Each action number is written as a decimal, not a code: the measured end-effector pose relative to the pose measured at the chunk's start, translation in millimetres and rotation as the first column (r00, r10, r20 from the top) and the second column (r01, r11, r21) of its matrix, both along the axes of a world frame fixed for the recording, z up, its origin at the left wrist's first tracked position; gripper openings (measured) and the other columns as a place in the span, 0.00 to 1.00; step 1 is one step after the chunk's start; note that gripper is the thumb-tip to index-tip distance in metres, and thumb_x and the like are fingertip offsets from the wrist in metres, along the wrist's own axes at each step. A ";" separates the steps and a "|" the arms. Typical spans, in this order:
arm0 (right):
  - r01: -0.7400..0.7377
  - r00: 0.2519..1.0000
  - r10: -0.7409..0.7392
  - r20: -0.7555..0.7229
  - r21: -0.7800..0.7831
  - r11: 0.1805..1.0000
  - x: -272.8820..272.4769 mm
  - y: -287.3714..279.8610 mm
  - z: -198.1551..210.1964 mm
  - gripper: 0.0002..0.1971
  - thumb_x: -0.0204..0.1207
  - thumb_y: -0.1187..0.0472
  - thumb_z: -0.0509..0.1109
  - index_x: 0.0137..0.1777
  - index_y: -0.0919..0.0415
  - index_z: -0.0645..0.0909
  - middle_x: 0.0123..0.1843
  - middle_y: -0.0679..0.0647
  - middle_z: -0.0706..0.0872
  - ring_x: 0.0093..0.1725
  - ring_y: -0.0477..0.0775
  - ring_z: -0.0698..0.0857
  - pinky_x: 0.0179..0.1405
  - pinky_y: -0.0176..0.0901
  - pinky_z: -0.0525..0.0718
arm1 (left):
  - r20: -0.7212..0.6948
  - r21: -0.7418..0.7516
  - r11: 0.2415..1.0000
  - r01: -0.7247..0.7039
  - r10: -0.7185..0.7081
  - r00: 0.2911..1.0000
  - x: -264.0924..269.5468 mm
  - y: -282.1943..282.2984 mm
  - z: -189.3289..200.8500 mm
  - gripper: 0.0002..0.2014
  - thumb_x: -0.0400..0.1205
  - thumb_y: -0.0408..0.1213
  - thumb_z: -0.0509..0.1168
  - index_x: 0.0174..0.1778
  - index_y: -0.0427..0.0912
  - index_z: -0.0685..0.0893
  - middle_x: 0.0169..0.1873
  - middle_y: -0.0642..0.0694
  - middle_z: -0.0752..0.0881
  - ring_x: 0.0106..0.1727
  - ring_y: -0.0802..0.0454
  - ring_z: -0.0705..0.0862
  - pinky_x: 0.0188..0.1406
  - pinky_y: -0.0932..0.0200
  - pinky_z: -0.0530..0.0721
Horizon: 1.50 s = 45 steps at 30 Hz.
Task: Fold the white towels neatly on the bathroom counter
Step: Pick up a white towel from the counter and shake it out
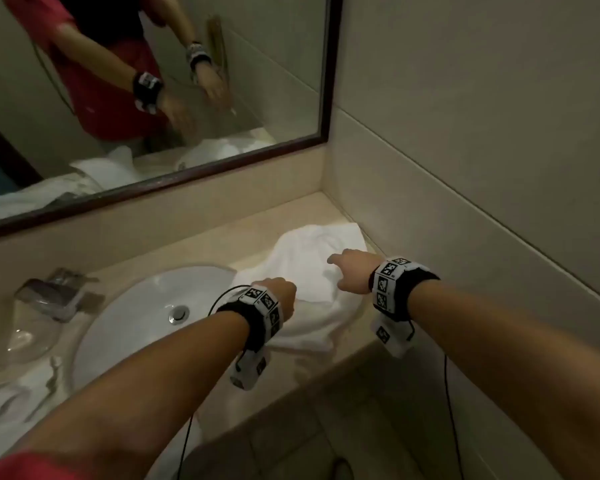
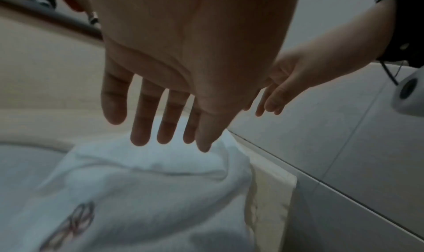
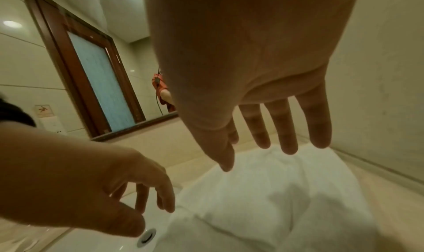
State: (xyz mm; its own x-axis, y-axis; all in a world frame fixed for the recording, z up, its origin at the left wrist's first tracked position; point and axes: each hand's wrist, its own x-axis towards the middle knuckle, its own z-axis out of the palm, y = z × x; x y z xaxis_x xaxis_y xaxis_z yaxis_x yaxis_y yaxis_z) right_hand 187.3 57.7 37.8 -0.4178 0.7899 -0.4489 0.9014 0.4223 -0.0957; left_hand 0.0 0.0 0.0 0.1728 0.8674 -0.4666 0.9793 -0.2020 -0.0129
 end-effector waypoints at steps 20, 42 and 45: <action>-0.343 0.924 0.359 0.131 -0.128 0.931 -28.2 38.6 -134.0 0.16 0.79 0.59 0.58 0.65 0.57 0.77 0.62 0.55 0.75 0.61 0.63 0.76 0.56 0.57 0.77 | 0.294 -0.191 0.896 -0.401 0.442 0.847 0.8 -10.5 -99.6 0.23 0.83 0.47 0.63 0.74 0.48 0.76 0.71 0.44 0.78 0.68 0.44 0.79 0.69 0.54 0.76; 0.255 0.371 -0.334 -0.867 -0.250 0.934 -14.0 79.8 3.0 0.17 0.71 0.75 0.62 0.39 0.54 0.87 0.31 0.40 0.81 0.31 0.46 0.79 0.43 0.54 0.87 | 0.525 -0.088 0.707 -0.702 0.631 0.571 12.2 12.8 -50.5 0.33 0.80 0.38 0.67 0.81 0.44 0.63 0.75 0.37 0.68 0.69 0.39 0.77 0.67 0.51 0.77; 0.248 0.313 -0.347 -0.884 -0.277 0.928 -17.7 70.2 30.4 0.18 0.71 0.75 0.62 0.40 0.52 0.88 0.36 0.43 0.85 0.36 0.46 0.83 0.44 0.49 0.86 | 0.662 -0.039 0.619 -0.784 0.604 0.444 10.5 16.6 -39.0 0.36 0.79 0.36 0.67 0.83 0.43 0.58 0.77 0.37 0.63 0.73 0.37 0.73 0.71 0.50 0.73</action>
